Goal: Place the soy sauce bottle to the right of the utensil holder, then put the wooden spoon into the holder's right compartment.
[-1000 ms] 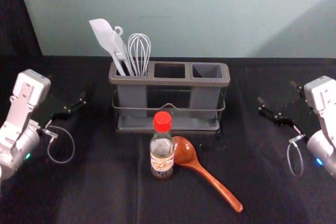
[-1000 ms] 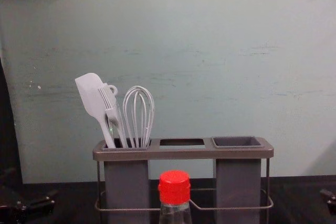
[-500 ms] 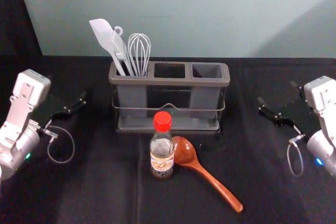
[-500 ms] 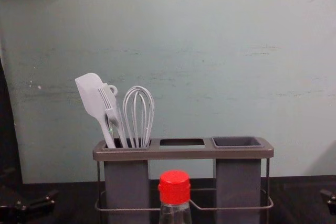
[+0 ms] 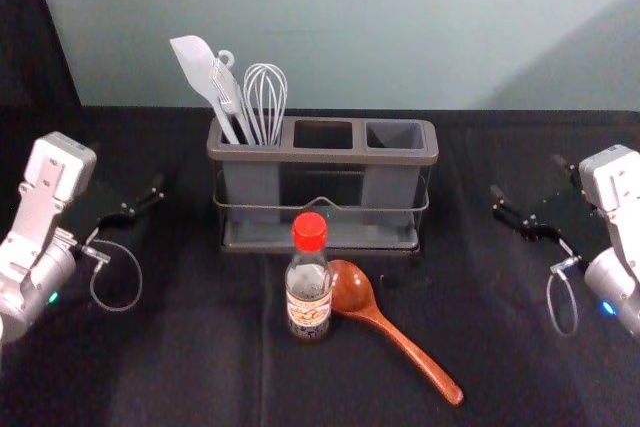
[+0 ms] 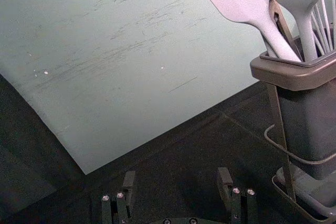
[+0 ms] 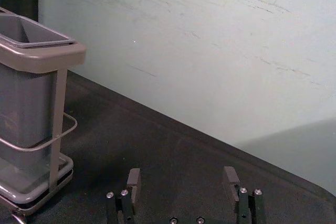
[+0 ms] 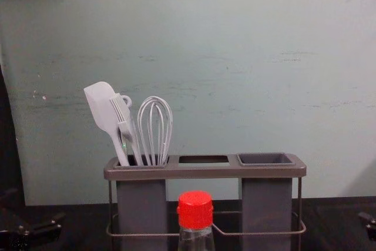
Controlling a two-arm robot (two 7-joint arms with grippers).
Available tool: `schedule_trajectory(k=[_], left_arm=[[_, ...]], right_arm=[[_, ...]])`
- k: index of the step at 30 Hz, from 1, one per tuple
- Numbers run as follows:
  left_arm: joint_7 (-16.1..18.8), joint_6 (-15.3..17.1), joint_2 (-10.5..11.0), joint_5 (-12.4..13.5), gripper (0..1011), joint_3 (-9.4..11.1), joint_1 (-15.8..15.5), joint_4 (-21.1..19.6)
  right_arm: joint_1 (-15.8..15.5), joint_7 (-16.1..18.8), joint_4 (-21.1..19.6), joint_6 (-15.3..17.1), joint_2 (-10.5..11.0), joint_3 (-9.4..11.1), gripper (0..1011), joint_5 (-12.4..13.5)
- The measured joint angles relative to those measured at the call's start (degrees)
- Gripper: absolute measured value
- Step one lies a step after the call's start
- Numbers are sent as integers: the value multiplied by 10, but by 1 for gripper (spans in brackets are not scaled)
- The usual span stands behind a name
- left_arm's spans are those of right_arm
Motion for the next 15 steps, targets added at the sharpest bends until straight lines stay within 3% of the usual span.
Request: schedule_trajectory(k=[9,15], left_arm=[[0,0,0,0,1000,0,0,0],[0,0,0,0,1000,0,0,0]], right_arm=[[0,0,0,1,-1,1,1002,-1],[-27,-9,-35,11,-1,14,1000,-6]])
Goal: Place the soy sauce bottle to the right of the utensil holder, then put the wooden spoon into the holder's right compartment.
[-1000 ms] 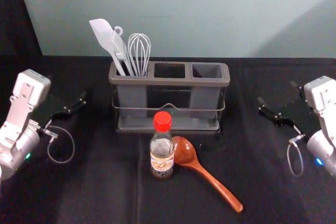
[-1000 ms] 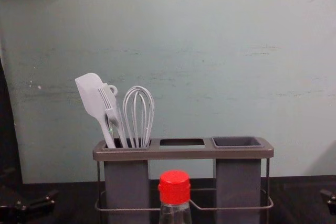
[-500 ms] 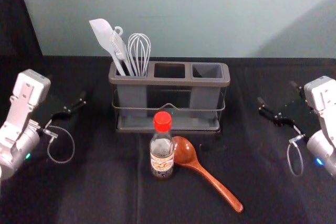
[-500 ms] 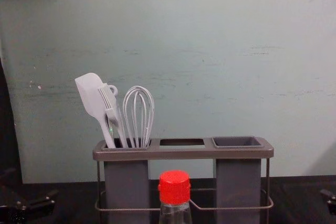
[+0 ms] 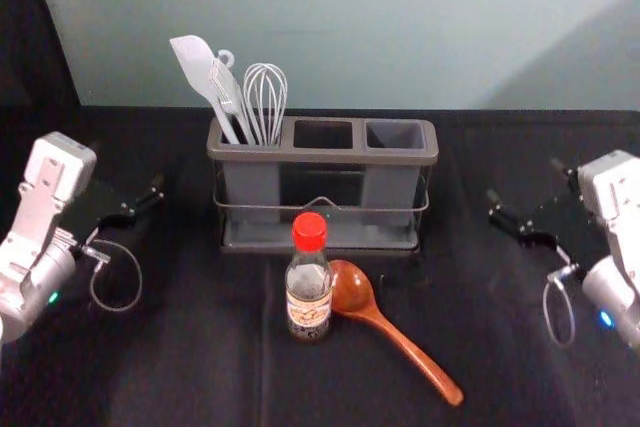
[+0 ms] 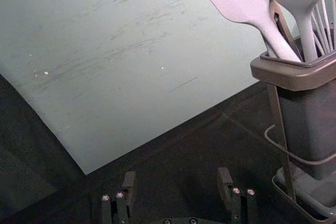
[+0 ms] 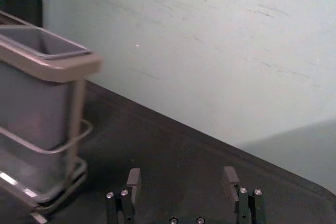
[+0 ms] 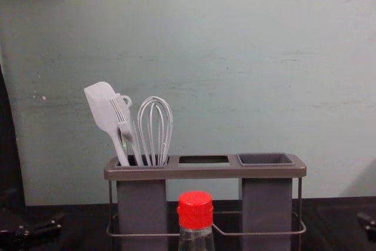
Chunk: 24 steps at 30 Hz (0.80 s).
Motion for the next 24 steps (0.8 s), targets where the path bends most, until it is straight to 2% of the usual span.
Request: schedule_trajectory(k=[2,12,17,19,24], left_arm=[[0,0,0,0,1000,0,0,0],[0,0,0,0,1000,0,0,0],[0,0,0,0,1000,0,0,0],[0,0,0,0,1000,0,0,0],[0,0,0,0,1000,0,0,0]], right_arm=[[-17,-1,-24,5,5,4,1002,-2],[-124,23,-139,-4,24,33,1002,47],[-150,37,-164,-12,28,37,1000,56],[-166,59,-180,-24,30,39,1002,70],[-172,100,-194,-34,29,32,1000,88]])
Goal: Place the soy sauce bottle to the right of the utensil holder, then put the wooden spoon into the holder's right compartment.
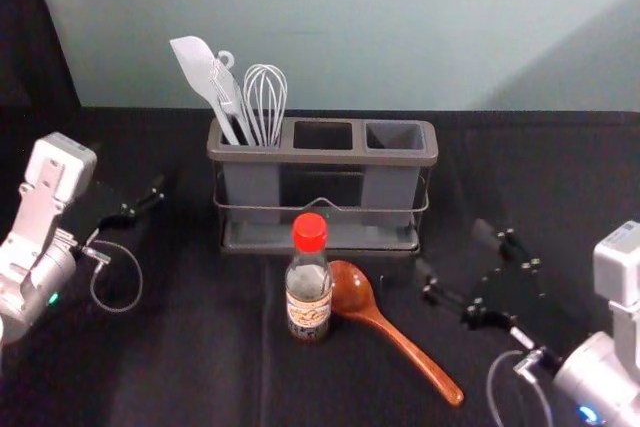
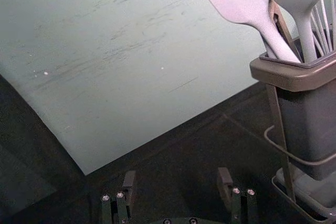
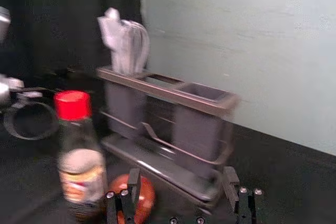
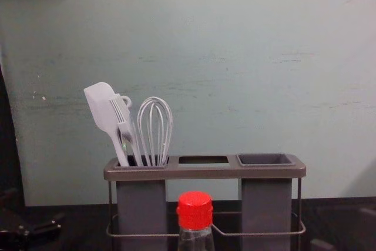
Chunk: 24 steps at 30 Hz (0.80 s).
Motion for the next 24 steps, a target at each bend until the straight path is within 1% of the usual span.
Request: schedule_trajectory(k=[2,4,5,7,8,11,14,15,16,20,24], left_arm=[[0,0,0,0,1000,0,0,0],[0,0,0,0,1000,0,0,0],[0,0,0,0,1000,0,0,0],[0,0,0,0,1000,0,0,0],[0,0,0,0,1000,0,0,0],[0,0,0,0,1000,0,0,0],[0,0,0,0,1000,0,0,0],[0,0,0,0,1000,0,0,0],[0,0,0,0,1000,0,0,0],[0,0,0,0,1000,0,0,0],[0,0,0,0,1000,0,0,0]], right_arm=[[5,20,-2,-3,-6,-7,1002,6],[11,33,-3,-4,-13,-13,1002,8],[19,43,-1,-4,-20,-19,1000,9],[28,54,2,-3,-29,-26,1000,11],[37,64,7,0,-38,-32,1002,12],[52,77,14,6,-51,-41,1000,12],[74,94,25,19,-68,-55,1000,7],[74,94,25,19,-68,-55,1000,7],[87,103,32,27,-78,-62,1002,2],[101,115,39,37,-88,-70,1002,-5],[116,129,49,46,-103,-80,1002,-16]])
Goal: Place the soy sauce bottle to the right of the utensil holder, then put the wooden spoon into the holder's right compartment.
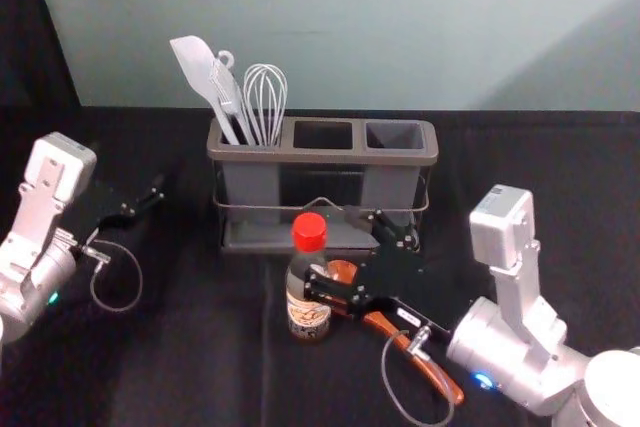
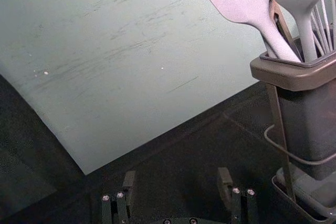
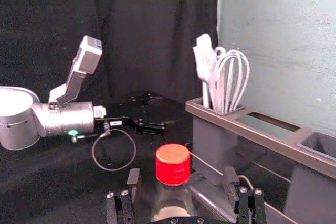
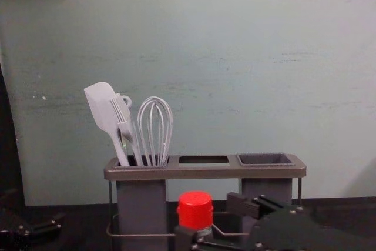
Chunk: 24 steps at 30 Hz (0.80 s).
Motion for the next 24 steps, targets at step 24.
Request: schedule_trajectory(k=[24], left_arm=[[0,0,0,0,1000,0,0,0]], right_arm=[[13,20,27,6,-54,7,887,-34]])
